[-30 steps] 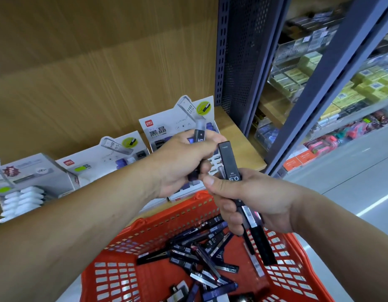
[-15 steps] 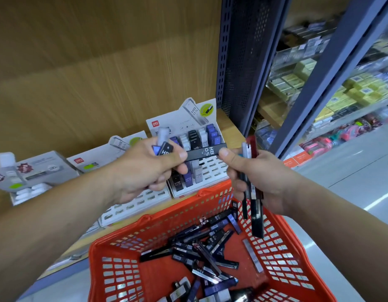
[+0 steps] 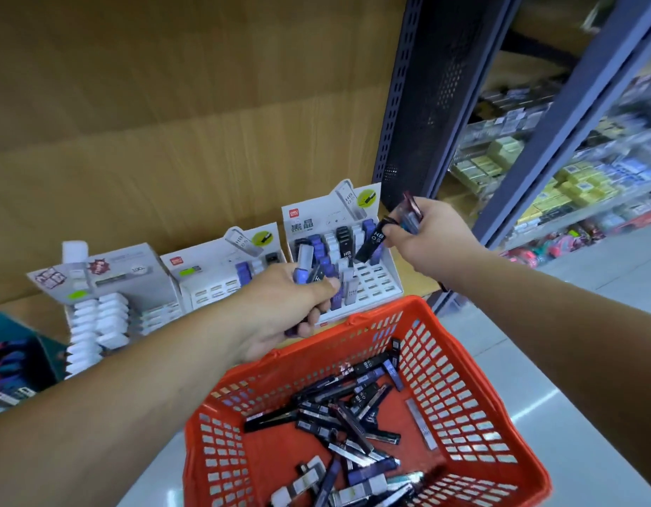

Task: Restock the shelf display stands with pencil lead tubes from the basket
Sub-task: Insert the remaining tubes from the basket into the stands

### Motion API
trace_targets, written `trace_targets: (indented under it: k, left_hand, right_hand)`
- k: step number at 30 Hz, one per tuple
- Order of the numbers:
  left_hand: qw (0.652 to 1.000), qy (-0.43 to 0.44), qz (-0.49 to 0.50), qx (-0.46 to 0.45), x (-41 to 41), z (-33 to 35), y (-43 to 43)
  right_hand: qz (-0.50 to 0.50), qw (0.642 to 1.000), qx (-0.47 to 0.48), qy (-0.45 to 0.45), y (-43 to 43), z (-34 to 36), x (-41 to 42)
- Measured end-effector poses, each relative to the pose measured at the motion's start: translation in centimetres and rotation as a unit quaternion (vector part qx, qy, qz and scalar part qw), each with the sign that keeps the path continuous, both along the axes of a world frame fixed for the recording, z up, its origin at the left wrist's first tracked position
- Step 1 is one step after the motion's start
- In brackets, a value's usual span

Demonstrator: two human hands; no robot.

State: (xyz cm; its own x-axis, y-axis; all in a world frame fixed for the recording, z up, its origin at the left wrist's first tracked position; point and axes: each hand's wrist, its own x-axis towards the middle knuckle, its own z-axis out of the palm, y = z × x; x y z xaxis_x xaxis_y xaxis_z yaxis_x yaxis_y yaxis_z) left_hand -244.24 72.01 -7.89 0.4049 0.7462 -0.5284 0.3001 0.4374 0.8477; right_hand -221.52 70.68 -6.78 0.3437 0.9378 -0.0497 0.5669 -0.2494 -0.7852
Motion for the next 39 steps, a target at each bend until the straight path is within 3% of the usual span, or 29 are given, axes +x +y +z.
trace_targets:
  k: [7,11,20,24,27,30,33,36,37,39]
  left_hand:
    - [0.999,0.027,0.002,-0.039,0.0,-2.5,2.2]
    - [0.999,0.029,0.007,-0.045,1.2,-3.8,2.6]
    - [0.998,0.047,0.009,-0.034,2.0,-5.5,2.7]
    - [0.998,0.045,0.012,-0.036,1.7,-5.5,2.7]
    - [0.998,0.039,0.009,-0.04,1.5,-5.1,2.7]
    - [0.999,0.034,0.001,-0.039,1.4,-4.6,2.6]
    - [0.999,0.017,0.001,-0.039,1.2,-4.2,2.3]
    - [0.999,0.003,0.002,-0.044,1.2,-4.0,2.2]
    - [0.999,0.003,0.008,-0.043,1.2,-4.1,2.1]
    - [0.999,0.011,0.024,-0.026,1.3,-4.4,2.0]
  right_hand:
    - [0.047,0.995,-0.047,-0.08,4.2,-5.7,1.8]
    - [0.084,0.992,-0.027,-0.095,5.3,-8.0,3.0]
    - [0.179,0.971,-0.035,-0.152,6.3,-8.8,3.3]
    - [0.21,0.948,-0.051,-0.234,6.1,-8.5,3.0]
    - [0.241,0.909,-0.071,-0.333,6.2,-8.0,2.1]
    - [0.247,0.9,-0.089,-0.348,6.5,-8.2,0.7]
    - [0.205,0.941,-0.079,-0.255,6.6,-8.7,0.6]
    - [0.115,0.992,-0.042,0.028,6.4,-7.7,1.0]
    - [0.083,0.985,-0.032,0.149,6.3,-7.1,1.1]
    - [0.031,0.922,-0.031,0.384,5.9,-5.8,1.1]
